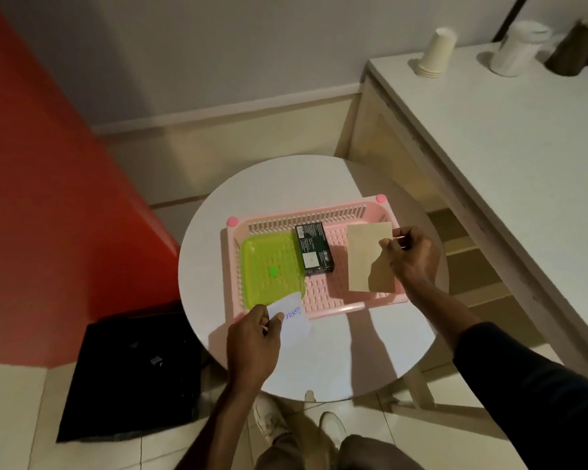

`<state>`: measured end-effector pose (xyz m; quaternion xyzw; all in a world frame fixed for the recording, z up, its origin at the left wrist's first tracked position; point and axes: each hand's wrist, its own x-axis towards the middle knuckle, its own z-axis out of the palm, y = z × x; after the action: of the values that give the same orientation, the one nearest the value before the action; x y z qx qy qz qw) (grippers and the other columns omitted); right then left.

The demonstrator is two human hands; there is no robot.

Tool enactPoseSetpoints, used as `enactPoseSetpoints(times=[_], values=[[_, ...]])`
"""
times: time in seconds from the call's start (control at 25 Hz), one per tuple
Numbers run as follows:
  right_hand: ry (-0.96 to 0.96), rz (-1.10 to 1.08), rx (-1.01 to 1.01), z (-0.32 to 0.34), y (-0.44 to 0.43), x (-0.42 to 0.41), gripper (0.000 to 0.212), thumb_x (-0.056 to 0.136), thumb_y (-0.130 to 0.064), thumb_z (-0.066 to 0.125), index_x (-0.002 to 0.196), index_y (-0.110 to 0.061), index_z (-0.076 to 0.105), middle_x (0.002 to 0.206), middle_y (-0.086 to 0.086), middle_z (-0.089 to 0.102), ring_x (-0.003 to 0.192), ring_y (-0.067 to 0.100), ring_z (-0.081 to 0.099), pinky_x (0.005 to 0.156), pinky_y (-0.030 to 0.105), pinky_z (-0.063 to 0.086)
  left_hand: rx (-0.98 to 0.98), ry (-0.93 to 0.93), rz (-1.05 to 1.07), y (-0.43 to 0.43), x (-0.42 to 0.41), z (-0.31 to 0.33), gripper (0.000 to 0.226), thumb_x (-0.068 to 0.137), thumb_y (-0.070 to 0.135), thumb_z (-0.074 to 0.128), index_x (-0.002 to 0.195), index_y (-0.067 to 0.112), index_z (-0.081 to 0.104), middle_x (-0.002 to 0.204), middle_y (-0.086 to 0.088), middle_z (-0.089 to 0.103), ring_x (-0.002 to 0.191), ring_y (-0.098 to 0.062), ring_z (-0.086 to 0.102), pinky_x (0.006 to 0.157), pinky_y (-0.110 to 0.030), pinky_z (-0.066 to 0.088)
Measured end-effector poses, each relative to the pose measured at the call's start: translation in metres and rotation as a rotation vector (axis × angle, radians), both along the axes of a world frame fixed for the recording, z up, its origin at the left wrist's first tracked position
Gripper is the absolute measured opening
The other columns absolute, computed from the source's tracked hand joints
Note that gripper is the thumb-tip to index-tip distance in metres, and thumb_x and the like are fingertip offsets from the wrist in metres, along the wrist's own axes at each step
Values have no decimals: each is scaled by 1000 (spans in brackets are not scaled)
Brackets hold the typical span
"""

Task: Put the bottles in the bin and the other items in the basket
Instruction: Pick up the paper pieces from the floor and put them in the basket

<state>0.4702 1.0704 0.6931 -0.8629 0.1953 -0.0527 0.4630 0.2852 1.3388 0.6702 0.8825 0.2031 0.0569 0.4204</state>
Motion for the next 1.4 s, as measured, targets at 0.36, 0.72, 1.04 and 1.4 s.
enactPoseSetpoints(times=[0.36, 0.72, 1.04, 1.4], values=[[59, 27, -157, -27, 11, 49, 26, 94, -20, 75, 119, -15, 68, 116, 3, 74, 87, 23, 70, 77, 42, 64, -58, 66, -156, -2, 56, -10, 50, 95, 35, 73, 68, 20, 34, 52, -3, 43, 57, -31, 65, 53, -47, 45], [174, 249, -281, -82, 19, 117, 20, 99, -12, 60, 117, -16, 68, 109, 13, 75, 93, 35, 68, 74, 33, 51, 48, 110, 10, -24, 66, 0, 48, 96, 35, 72, 69, 14, 38, 53, -2, 58, 57, -23, 56, 57, -40, 44], [125, 279, -335, -105, 18, 126, 19, 99, -9, 57, 116, -4, 61, 108, 23, 71, 93, 41, 67, 70, 34, 49, 153, 23, -29, -40, 69, 8, 54, 92, 23, 79, 67, 19, 32, 53, 3, 43, 46, -6, 45, 43, -19, 23], [63, 454, -209, -73, 23, 72, 15, 93, -14, 74, 106, -7, 71, 98, 5, 76, 76, 24, 72, 69, 32, 59, 38, 114, 39, -45, 79, 2, 50, 93, 29, 76, 69, 9, 38, 55, -4, 46, 53, -26, 43, 52, -44, 38]])
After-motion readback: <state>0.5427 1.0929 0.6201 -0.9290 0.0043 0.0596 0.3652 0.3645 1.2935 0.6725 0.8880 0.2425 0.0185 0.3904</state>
